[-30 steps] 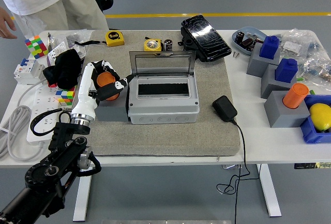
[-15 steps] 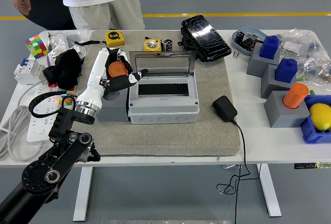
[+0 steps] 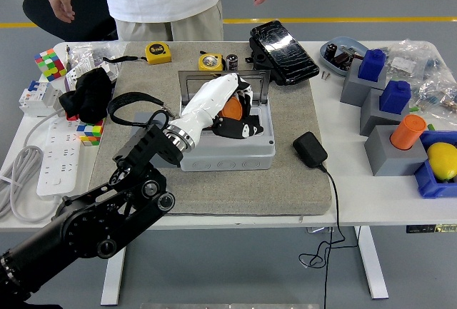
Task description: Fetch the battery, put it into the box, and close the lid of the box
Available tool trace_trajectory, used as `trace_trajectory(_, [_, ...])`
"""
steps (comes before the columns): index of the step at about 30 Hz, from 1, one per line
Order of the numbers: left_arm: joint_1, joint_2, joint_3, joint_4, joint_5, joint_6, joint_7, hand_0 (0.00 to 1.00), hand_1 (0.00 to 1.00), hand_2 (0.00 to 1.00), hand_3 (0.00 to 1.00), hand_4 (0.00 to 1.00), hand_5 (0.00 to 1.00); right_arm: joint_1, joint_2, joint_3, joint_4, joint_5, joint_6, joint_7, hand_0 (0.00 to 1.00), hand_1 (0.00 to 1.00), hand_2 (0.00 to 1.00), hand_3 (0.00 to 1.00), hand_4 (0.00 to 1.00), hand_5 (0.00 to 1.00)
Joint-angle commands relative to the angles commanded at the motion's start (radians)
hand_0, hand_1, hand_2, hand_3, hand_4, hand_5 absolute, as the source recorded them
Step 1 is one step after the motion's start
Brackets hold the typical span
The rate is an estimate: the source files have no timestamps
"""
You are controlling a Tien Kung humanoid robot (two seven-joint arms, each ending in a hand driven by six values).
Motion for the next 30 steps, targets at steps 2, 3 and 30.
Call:
trace_trajectory(2, [-0.022, -0.009, 0.014, 0.014, 0.021, -0.016, 0.033, 0.112, 0.063, 0.118, 0.200, 0.933, 0.002, -0.001, -0.001, -0.001, 0.000, 0.001, 0.000, 0.000, 0.577, 0.630, 0.667, 0.570, 0.972, 0.498])
trace_trajectory(3, [-0.034, -0.013, 0.021, 0.022, 0.031, -0.027, 0.054, 0.112, 0.063, 0.118, 0.200, 0.933, 0.002, -0.001, -0.001, -0.002, 0.000, 0.001, 0.000, 0.000, 0.577, 0.630, 0.667, 0.570, 0.972, 0.498])
trace_trajectory(30, [-0.182, -0.047, 0.106, 0.193, 0.046, -0.126, 0.210, 0.097, 0.053, 0.113, 0.291, 0.808, 0.184, 0.002, -0.001, 0.004, 0.006, -0.010, -0.003, 0.001, 0.577, 0.630, 0.665, 0.571, 0.972, 0.496])
